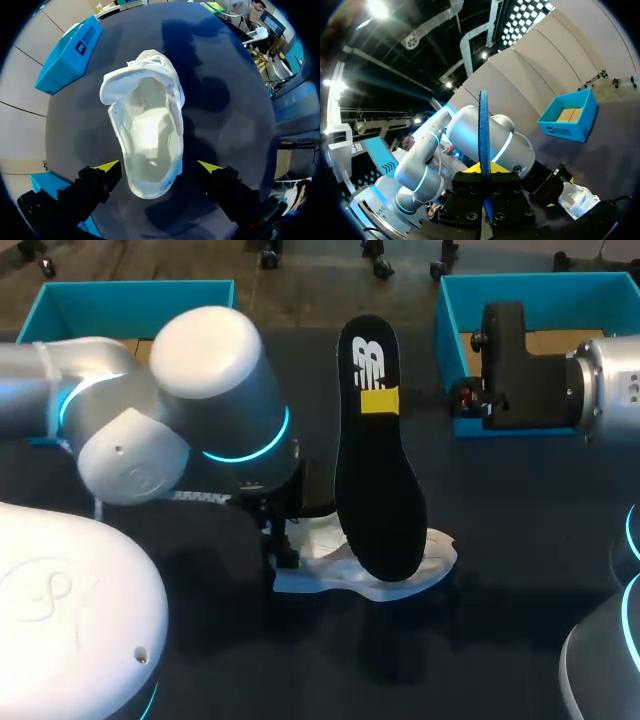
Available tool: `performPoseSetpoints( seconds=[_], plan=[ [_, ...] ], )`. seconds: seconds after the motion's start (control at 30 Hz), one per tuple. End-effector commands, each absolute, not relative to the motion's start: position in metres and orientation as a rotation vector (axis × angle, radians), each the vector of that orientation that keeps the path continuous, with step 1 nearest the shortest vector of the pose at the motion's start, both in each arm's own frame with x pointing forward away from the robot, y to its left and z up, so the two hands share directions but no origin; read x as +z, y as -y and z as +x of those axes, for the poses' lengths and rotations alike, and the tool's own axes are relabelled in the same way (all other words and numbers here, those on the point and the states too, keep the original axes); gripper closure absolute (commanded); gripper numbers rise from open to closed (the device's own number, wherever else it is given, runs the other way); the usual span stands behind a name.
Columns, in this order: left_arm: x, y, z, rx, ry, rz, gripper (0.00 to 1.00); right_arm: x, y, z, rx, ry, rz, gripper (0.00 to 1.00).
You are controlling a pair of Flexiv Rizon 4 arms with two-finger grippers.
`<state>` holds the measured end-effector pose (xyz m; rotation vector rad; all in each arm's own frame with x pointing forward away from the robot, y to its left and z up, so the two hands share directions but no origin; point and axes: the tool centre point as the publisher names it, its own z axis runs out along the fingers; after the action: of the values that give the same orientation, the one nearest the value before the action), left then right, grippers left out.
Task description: Take the shoe out of the shoebox, open the shoe tongue, remove and reinsert the insole, then place the shoe into the shoebox
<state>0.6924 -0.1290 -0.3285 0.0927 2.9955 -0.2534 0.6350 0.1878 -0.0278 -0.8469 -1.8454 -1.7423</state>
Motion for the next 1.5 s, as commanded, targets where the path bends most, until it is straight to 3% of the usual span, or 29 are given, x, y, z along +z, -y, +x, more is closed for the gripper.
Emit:
performPoseSetpoints(
  seconds=[0.03,0.87,1.5],
  plan=[
    [-0.332,0.138,0.698,-0.192,-3.008,0.071,0.0,-0.029,-0.189,0.634,-1.742,1.846,-0.851,1.0],
    [-0.324,0.154,0.738,-0.236,-3.023,-0.041,0.0,-0.029,-0.189,0.634,-1.742,1.846,-0.851,1.0],
    [-0.36,0.184,0.75,-0.233,-3.022,-0.122,0.0,-0.029,-0.189,0.634,-1.742,1.846,-0.851,1.0]
  ],
)
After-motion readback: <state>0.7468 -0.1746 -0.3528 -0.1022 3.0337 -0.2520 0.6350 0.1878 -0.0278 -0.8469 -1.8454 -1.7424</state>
